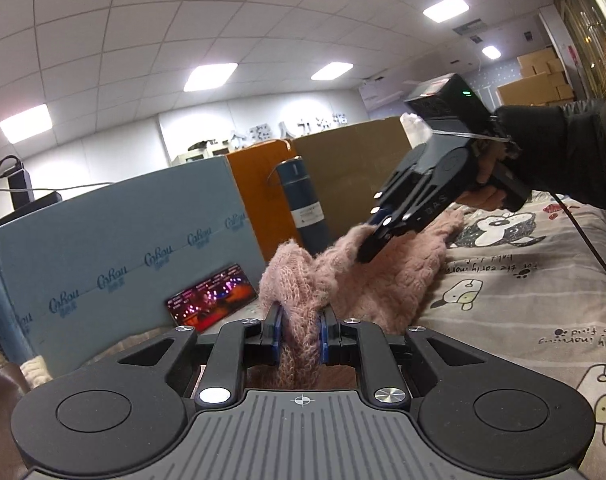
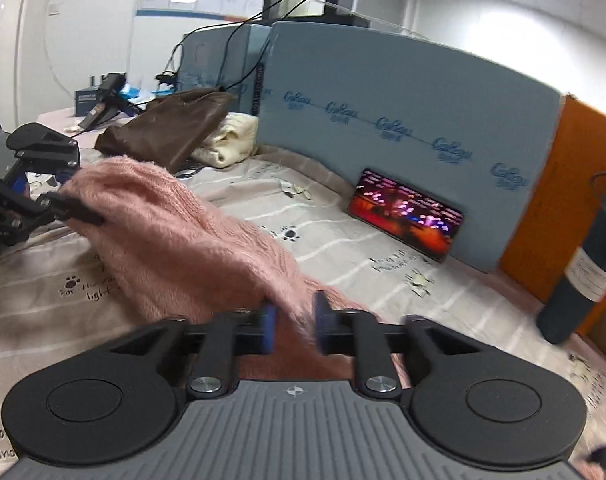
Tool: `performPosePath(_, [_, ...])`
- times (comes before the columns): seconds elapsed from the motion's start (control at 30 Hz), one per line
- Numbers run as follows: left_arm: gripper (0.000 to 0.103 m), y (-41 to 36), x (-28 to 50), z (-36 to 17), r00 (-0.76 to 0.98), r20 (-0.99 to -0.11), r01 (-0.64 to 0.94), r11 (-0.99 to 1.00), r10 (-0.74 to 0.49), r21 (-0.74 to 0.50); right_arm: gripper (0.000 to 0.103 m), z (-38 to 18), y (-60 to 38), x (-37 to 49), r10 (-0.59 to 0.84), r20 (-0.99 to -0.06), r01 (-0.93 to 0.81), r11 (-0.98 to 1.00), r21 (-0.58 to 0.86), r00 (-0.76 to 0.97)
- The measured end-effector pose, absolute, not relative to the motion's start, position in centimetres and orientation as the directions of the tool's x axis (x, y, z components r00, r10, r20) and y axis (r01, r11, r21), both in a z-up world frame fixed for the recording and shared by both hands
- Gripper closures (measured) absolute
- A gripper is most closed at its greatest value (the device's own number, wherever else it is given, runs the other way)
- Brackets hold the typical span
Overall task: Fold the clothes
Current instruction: 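Lay the sweater flat and open both grippers to release it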
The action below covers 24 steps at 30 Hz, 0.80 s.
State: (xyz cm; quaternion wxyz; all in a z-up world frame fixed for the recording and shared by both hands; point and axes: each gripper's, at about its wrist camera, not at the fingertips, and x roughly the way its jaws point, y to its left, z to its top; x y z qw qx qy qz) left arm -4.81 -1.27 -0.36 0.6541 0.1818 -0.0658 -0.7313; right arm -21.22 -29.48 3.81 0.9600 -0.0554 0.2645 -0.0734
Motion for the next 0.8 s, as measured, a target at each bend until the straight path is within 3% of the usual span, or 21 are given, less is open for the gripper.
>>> performPosePath(0.13, [0.087, -0.5, -4.2, -0.1, -0.162, -0.18, 0.93, -0.211, -0.97, 0.3, 0.094, 4.5, -26.3, -25.6, -0.218, -0.435, 0.169, 0.974, -0.148, 0.874])
performPosePath(0.23, [0.087, -0.5, -3.7, 0.2, -0.28, -0.239, 0.91, -0.336, -0.93, 0.242, 0.094, 4.5, -23.4, -28.6, -0.264, -0.409, 0.222, 0.964, -0.148, 0.873])
performPosePath(0.5, [0.086, -0.2, -3.9, -1.2, -0.373, -0.462, 0.847, -0.498, -0.805, 0.185, 0.095, 0.4, -18.8, -31.3, -0.285, -0.51, 0.298, 0.953, -0.057, 0.812])
performPosePath(0.63, [0.079, 0.3, -3.6, -2.1, -0.37, -0.54, 0.849, -0.512, -0.756, 0.135, 0.094, -1.2, -18.3, -31.5, -0.225, -0.554, 0.279, 0.96, 0.013, 0.801])
performPosePath(0.67, [0.074, 0.4, -3.3, -2.1, -0.38, -0.542, 0.851, -0.513, -0.75, 0.113, 0.092, -1.5, -18.2, -31.6, -0.212, -0.565, 0.273, 0.962, 0.024, 0.797])
performPosePath(0.7, [0.063, 0.7, -2.9, -1.9, -0.396, -0.532, 0.854, -0.514, -0.748, 0.086, 0.085, -1.4, -18.4, -31.8, -0.199, -0.561, 0.268, 0.962, 0.043, 0.804])
performPosePath(0.73, [0.051, 0.9, -2.4, -1.4, -0.413, -0.509, 0.859, -0.508, -0.755, 0.058, 0.07, -1.3, -18.6, -32.0, -0.185, -0.556, 0.263, 0.963, 0.062, 0.81])
performPosePath(0.8, [0.037, 1.3, -1.2, -0.4, -0.438, -0.436, 0.874, -0.485, -0.787, -0.002, 0.049, -0.4, -19.4, -32.8, -0.172, -0.511, 0.259, 0.96, 0.104, 0.842])
